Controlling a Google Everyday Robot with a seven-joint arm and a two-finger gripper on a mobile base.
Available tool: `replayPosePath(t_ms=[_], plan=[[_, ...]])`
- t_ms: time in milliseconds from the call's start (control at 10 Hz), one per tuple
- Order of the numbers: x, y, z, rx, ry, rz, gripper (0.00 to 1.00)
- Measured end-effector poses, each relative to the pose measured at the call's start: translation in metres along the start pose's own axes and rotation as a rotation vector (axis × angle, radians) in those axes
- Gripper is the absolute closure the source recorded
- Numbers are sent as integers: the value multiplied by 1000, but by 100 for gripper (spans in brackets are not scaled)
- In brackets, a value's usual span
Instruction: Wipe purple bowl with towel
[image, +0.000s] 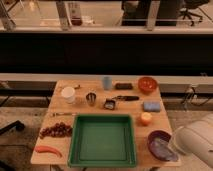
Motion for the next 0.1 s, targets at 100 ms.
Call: replayPosePath(t_ms=[100], plan=[[1,-9,5,0,13,13,100]])
